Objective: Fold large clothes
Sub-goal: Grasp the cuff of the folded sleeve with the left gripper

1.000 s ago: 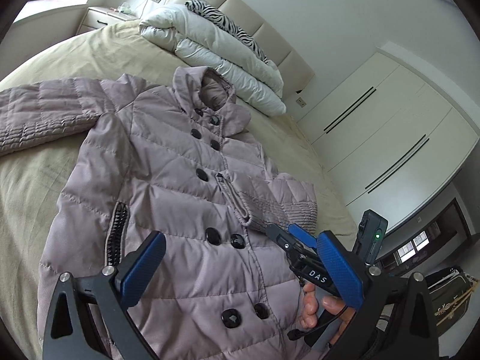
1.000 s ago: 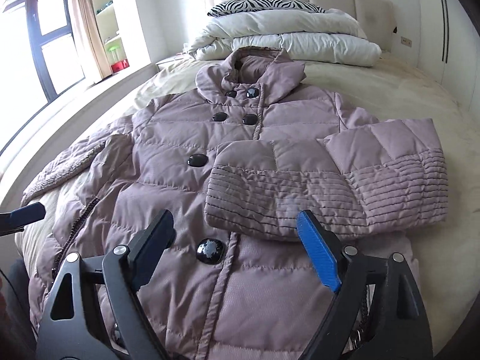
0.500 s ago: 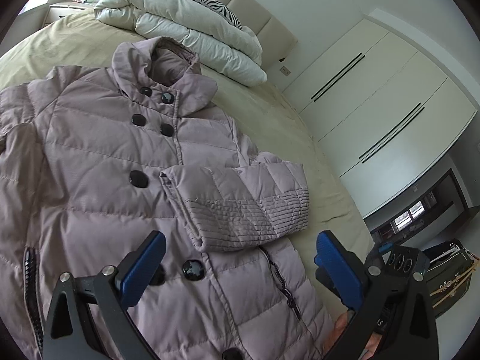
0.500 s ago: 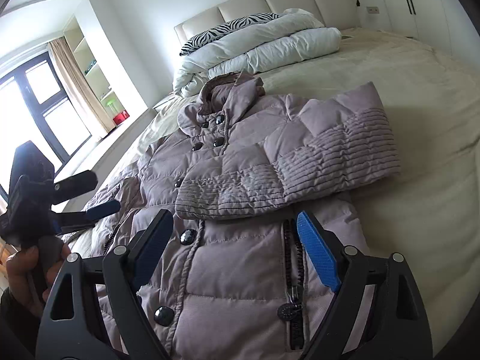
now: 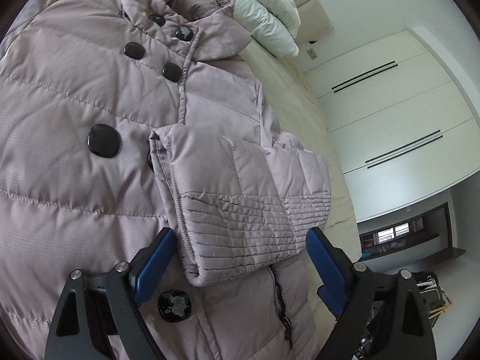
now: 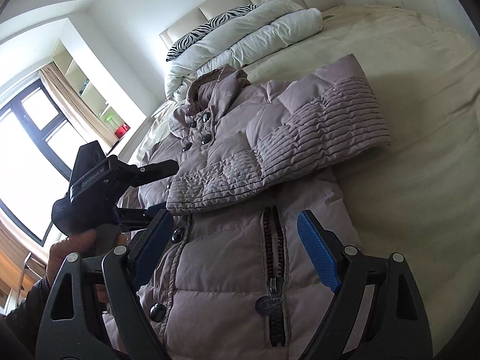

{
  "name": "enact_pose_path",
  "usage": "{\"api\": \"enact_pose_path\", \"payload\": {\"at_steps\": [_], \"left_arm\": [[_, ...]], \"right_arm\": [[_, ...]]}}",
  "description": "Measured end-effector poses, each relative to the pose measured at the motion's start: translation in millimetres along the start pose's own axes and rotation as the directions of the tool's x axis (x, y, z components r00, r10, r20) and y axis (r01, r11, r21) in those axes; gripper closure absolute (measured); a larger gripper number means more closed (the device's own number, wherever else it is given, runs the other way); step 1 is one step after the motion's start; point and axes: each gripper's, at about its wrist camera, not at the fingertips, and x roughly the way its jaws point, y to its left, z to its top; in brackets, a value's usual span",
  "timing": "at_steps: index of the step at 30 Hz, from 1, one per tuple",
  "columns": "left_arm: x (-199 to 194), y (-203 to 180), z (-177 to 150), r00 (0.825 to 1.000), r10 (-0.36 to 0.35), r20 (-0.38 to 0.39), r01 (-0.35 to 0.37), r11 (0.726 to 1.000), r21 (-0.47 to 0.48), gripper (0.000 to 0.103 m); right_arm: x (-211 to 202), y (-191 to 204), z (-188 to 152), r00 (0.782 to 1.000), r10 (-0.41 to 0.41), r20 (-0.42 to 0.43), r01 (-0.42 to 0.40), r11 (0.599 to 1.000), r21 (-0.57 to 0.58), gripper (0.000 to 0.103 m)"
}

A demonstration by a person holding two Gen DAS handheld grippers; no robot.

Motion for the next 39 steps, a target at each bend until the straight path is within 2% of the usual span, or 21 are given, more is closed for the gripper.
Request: {"api": "enact_pose_path", "payload": {"at_steps": [5,9,14,17,19,25,30,35,39], "left_arm": [[-3.4,9.4,1.3,1.000,-0.001,-0.003,0.001,0.997,-0.076,0.017],[-0.6,11.9,3.1,1.000,-0.003,-0.009,0.002,0.996,-0.091,0.022],[9.2,20.9,12.3,0.999,-0.030,-0.029,0.025,0.989,-0.148,0.038],[11.0,27.2,16.4,0.999,-0.030,-0.037,0.023,0.984,-0.179,0.056],[12.6,32.8,18.2,0.998,-0.041,-0.042,0.031,0.978,-0.205,0.073],[13.9,34.4,21.8,0.997,-0.062,-0.042,0.052,0.978,-0.201,0.081],[4.4,25.0,29.6,0.994,-0.102,-0.041,0.092,0.978,-0.185,0.083],[-18.2,19.6,43.1,0.994,-0.108,-0.028,0.103,0.985,-0.139,0.083],[-43.5,30.0,59.0,0.995,-0.102,0.002,0.102,0.986,-0.129,0.083]], "right_arm": [[5.5,0.4,-5.0,1.000,-0.001,-0.013,0.001,1.000,0.011,0.018],[9.0,-0.7,-6.3,1.000,0.000,-0.020,0.001,1.000,0.020,0.018],[14.0,-0.8,-8.1,0.999,-0.002,-0.033,0.003,1.000,0.028,0.018],[15.4,2.4,-8.9,0.999,0.000,-0.033,0.000,1.000,0.024,0.018],[16.4,4.6,-10.2,0.999,0.001,-0.034,-0.001,1.000,0.022,0.018],[20.2,6.6,-12.3,0.999,-0.002,-0.037,0.003,1.000,0.028,0.018],[19.6,2.8,-9.6,0.999,0.001,-0.032,0.000,0.999,0.041,0.018],[19.5,2.3,-2.8,1.000,0.001,-0.021,0.000,0.999,0.049,0.018],[21.8,8.2,6.8,1.000,-0.008,-0.012,0.008,1.000,0.029,0.018]]}}
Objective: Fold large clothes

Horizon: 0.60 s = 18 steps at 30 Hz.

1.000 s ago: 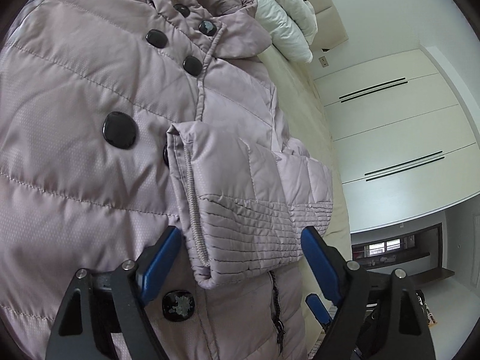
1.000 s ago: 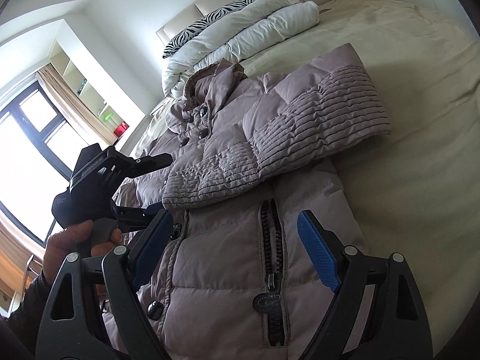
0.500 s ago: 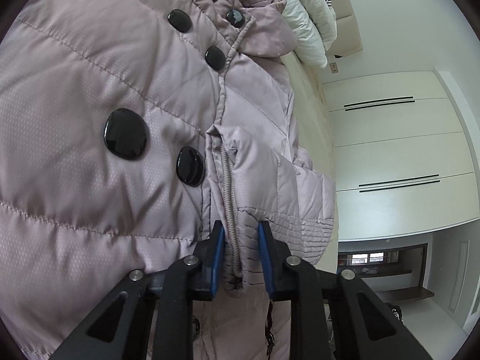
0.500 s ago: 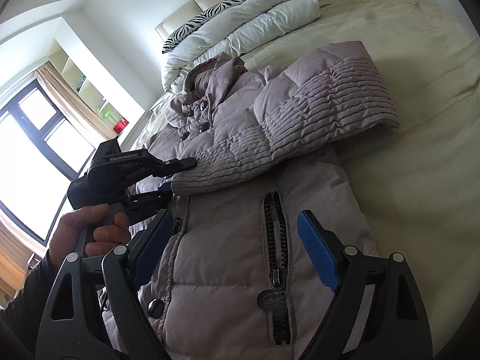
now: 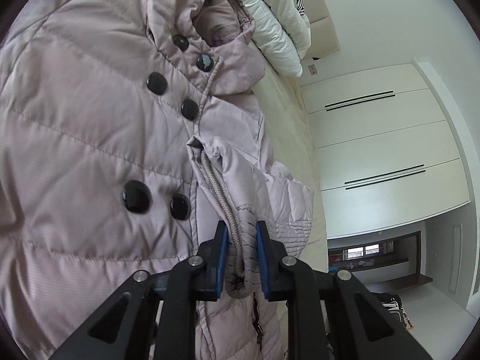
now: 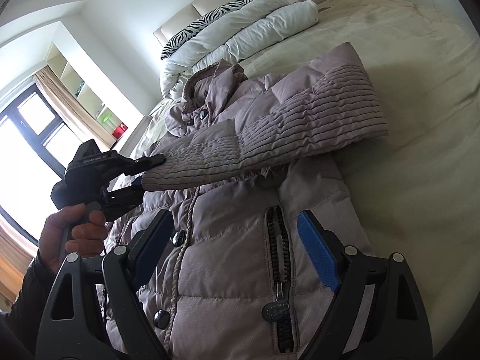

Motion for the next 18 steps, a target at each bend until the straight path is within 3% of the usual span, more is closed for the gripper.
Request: {"api": "enact_pose_path", "payload": {"at_steps": [11,18], "left_arm": [[-76.6,49.3,68.7,0.986,0.077,0.148,-0.072,0.997,-0.042,0.083],[-104.8,95.4,82.1,0.971,0.110,0.212,-0.088,0.990,-0.112,0.083]], "right_arm": [[27.8,26.0,57.9,0.999,-0.032,0.040,0.035,0.996,-0.080,0.018],[73.9,6.9,89.3,1.000,-0.009,-0.015,0.010,0.998,0.067,0.018]]}}
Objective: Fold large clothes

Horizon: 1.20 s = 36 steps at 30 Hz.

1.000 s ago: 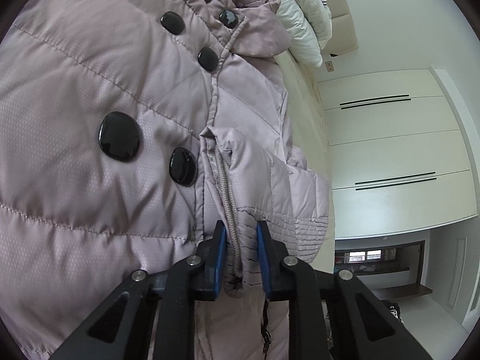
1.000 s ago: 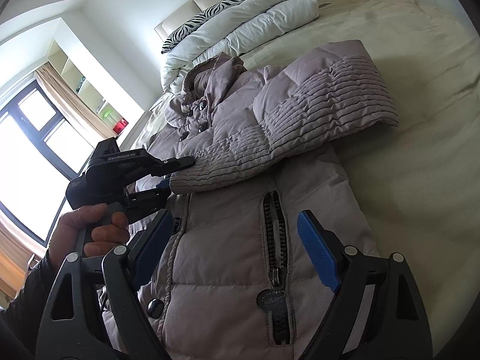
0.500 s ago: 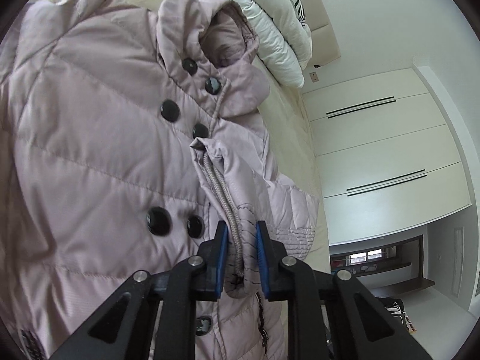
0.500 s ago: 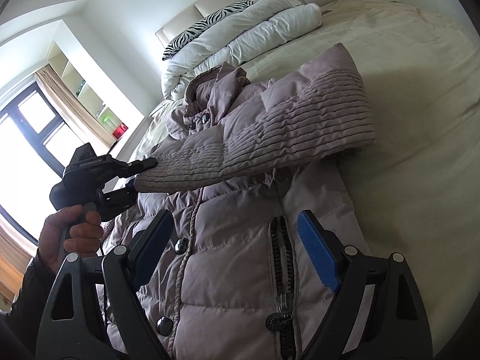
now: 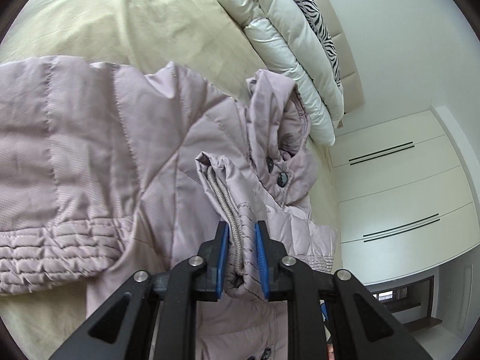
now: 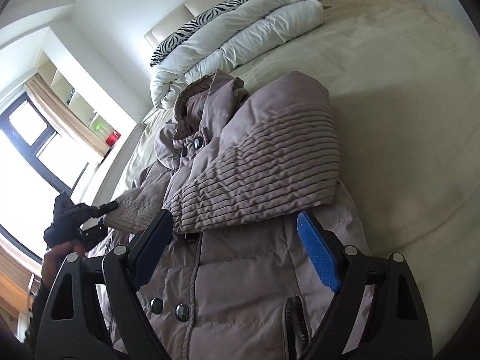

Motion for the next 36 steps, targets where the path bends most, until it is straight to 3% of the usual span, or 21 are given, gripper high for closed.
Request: {"api": "enact_pose_path", "payload": {"at_steps": [3,8,11,17,22,28,30,32,36], "left_arm": [[-8.2,18.0,5.9,1.000,-0.006,0.027,0.007,0.999,-0.033,0.083],[-18.8,24.9,18.3,0.997,-0.004,0.079,0.008,0.999,-0.045,0.083],[-28.6,27.5,27.8,0.992,-0.011,0.123,0.018,0.998,-0.056,0.083],[-39.3,29.9,38.6,0.987,0.001,0.160,0.008,0.999,-0.054,0.083],[-33.0,35.3,34.0,0.990,0.009,0.140,-0.001,0.998,-0.060,0.084],[-10.9,34.1,21.8,0.995,0.027,0.098,-0.023,0.999,-0.044,0.086],[-5.5,34.4,19.5,0.994,0.038,0.098,-0.034,0.998,-0.043,0.085],[-4.1,35.1,17.9,0.994,0.050,0.098,-0.047,0.998,-0.039,0.085],[-10.6,33.3,14.3,0.993,0.065,0.095,-0.063,0.998,-0.021,0.085]], "right_arm": [[20.6,-19.3,2.1,0.997,0.056,-0.050,-0.047,0.986,0.158,0.018],[59.1,-49.0,-11.6,0.972,0.216,-0.096,-0.156,0.893,0.423,0.018],[77.6,-52.5,-7.1,0.965,0.256,-0.052,-0.203,0.860,0.468,0.018],[117.8,-56.4,8.2,0.934,0.357,0.023,-0.303,0.757,0.579,0.018],[130.1,-57.7,27.9,0.947,0.311,0.081,-0.297,0.748,0.594,0.018],[97.4,-78.7,45.5,0.959,0.180,0.221,-0.276,0.777,0.565,0.018],[100.5,-95.0,45.4,0.963,0.178,0.201,-0.265,0.760,0.593,0.021],[103.9,-100.0,44.6,0.969,0.170,0.177,-0.243,0.767,0.594,0.031],[89.3,-103.7,40.8,0.976,0.160,0.150,-0.217,0.796,0.565,0.031]]}}
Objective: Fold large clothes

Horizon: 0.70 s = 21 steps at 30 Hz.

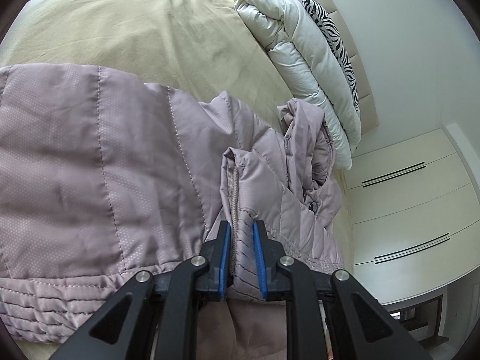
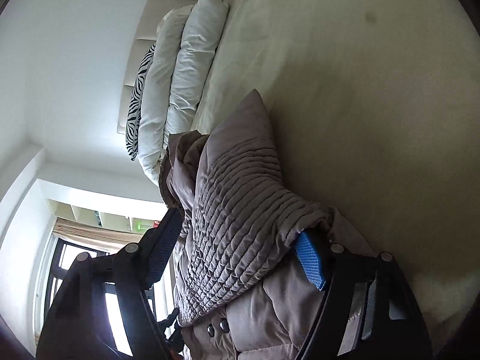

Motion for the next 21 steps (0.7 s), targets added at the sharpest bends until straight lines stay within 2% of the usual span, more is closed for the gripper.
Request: {"api": "enact_pose_path", "payload": {"at_steps": [4,6,8,10,13,15,18,20,21], "left_arm": [[-8.7,-0.4,-5.0,1.000,0.009,0.006,-0.009,1.000,0.013,0.085],[-9.3,0.4,-6.1,1.000,0.010,0.008,-0.010,1.000,0.012,0.085],[-6.7,2.2,-4.7,1.000,0.013,0.004,-0.013,1.000,0.005,0.085],[-3.2,3.3,-2.6,1.000,0.016,0.001,-0.016,1.000,-0.006,0.085],[1.6,-0.5,-0.6,0.999,0.033,0.001,-0.033,0.999,0.013,0.085],[5.4,-1.7,-0.3,0.999,0.046,-0.004,-0.046,0.999,0.024,0.085],[11.4,1.3,-0.2,0.998,0.055,-0.013,-0.055,0.998,0.021,0.083],[14.5,0.5,-1.7,0.998,0.063,-0.013,-0.062,0.997,0.035,0.081],[15.2,-0.8,-2.5,0.998,0.068,-0.012,-0.067,0.997,0.047,0.080]], "right_arm": [[-31.1,15.4,-1.7,0.995,-0.098,0.009,0.098,0.991,-0.096,0.031],[-48.5,37.0,-1.4,0.984,-0.159,0.073,0.171,0.966,-0.195,0.031],[-58.3,62.4,1.0,0.975,-0.173,0.138,0.206,0.939,-0.275,0.030],[-56.2,91.2,0.9,0.959,-0.192,0.210,0.260,0.893,-0.369,0.030],[-25.6,123.1,2.4,0.961,-0.197,0.195,0.270,0.822,-0.501,0.030],[-2.2,129.8,-0.9,0.954,-0.231,0.191,0.299,0.781,-0.548,0.030],[33.7,120.7,-4.1,0.942,-0.295,0.160,0.332,0.750,-0.573,0.030],[60.3,100.3,-4.4,0.901,-0.409,0.142,0.412,0.708,-0.574,0.030],[70.5,86.8,-6.7,0.888,-0.444,0.121,0.426,0.694,-0.581,0.030]]}}
